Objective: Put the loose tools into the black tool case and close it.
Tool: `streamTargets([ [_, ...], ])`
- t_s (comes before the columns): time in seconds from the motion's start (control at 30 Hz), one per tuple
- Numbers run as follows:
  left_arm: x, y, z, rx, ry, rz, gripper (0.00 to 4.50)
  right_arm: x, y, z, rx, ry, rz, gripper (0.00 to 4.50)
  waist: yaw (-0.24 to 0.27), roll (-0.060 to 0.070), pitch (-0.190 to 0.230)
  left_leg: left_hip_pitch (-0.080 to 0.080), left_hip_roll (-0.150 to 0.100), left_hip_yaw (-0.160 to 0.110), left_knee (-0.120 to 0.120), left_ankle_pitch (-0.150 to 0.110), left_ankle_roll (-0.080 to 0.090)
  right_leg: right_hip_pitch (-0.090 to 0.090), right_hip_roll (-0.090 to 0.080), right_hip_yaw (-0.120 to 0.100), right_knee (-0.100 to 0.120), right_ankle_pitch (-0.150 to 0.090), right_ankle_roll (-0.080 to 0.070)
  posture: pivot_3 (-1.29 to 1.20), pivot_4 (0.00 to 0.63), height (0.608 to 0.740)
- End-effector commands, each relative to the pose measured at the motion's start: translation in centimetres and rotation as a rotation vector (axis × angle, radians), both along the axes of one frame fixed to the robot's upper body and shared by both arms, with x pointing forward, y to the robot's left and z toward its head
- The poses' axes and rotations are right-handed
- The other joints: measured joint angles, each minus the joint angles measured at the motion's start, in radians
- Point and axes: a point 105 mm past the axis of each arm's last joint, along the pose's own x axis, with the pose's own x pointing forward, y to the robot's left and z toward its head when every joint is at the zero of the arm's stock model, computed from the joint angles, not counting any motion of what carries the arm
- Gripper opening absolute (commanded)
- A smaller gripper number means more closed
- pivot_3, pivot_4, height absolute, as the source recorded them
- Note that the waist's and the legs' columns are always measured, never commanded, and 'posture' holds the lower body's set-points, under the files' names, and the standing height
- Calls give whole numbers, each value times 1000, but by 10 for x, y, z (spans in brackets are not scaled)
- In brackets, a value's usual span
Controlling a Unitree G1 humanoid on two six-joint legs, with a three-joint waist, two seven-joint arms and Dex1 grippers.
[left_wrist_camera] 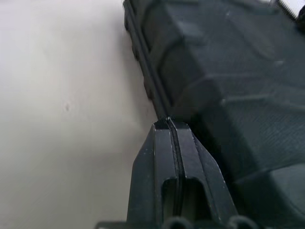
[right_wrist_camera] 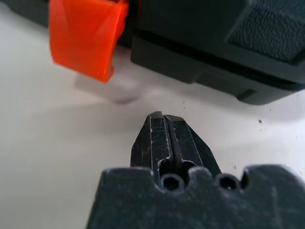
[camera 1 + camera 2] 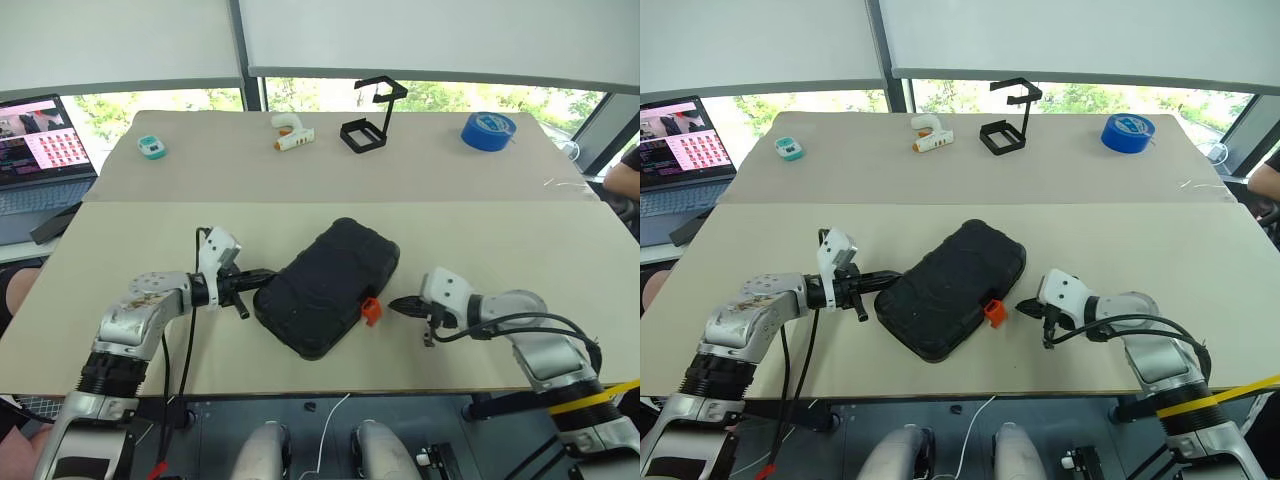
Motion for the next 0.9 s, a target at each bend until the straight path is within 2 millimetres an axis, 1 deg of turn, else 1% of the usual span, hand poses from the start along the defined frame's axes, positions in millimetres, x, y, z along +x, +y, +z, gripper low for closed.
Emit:
streamTargets([
  [0.03, -9, -13, 1, -18, -5, -65, 22, 13, 6, 15, 14, -75, -7, 0, 5, 0, 0, 0, 0, 0, 0, 0, 0, 0, -1, 0, 0, 0, 0, 0, 150, 740],
  [0.2, -23, -20, 3, -67, 6, -108, 22, 25, 12, 21, 31, -116, -7, 0, 12, 0, 0, -1, -1, 0, 0, 0, 0, 0, -2, 0, -1, 0, 0, 0, 150, 740],
  [0.3, -25, -16, 7, -76, -30, -84, 22, 28, 10, 22, 31, -124, -11, 0, 11, 0, 0, -1, -1, 0, 0, 0, 0, 0, -2, 0, -1, 0, 0, 0, 150, 740],
  [0.43, -18, 3, 23, -52, -88, -32, 22, 28, -5, 27, 32, -138, -41, 0, 13, 0, 0, -2, -1, 0, 0, 0, 0, -1, -2, 0, -1, 0, 0, 0, 150, 740],
  [0.5, -21, 9, 38, -47, -106, -81, 22, 25, -15, 30, 35, -132, -56, 0, 13, 0, 0, -2, -1, 0, 0, 0, 0, -1, -2, 0, -1, 0, 0, 0, 150, 740],
  [0.57, -27, 9, 47, -14, -88, -168, 22, 18, -26, 30, 28, -112, -65, 0, 14, 0, 0, -4, -1, 0, 0, 0, 0, -4, -2, 0, 0, 0, 0, 0, 150, 740],
  [0.63, -35, 3, 54, -1, -49, -253, 22, 10, -33, 28, 21, -79, -66, 0, 17, 0, 0, -7, -1, 0, 1, 0, 0, -6, -2, -1, 0, 0, 0, 0, 150, 740],
  [0.7, -37, -11, 62, -21, -39, -316, 22, 1, -36, 22, 16, -37, -60, 0, 18, 0, 0, -7, -1, 0, 1, 0, 0, -6, -2, -1, 0, 0, 0, 0, 150, 740],
  [0.8, -29, -45, 65, -33, -95, -374, 22, -17, -32, 10, 30, 34, -31, 0, 27, 0, 0, -8, -1, 0, 2, 0, 0, -5, -2, -1, 0, 0, 1, 0, 150, 740],
  [0.87, -18, -64, 61, -37, -117, -363, 22, -23, -24, 6, 52, 54, -22, 0, 28, 0, 0, -9, -1, 0, 5, 0, 0, -5, -1, -1, 0, 1, 1, 0, 150, 740],
  [0.9, -11, -72, 55, -22, -123, -346, 22, -26, -19, 4, 60, 68, -15, 0, 27, 0, 0, -9, -1, 0, 6, 0, 0, -5, -1, -1, 0, 1, 2, 0, 150, 740],
])
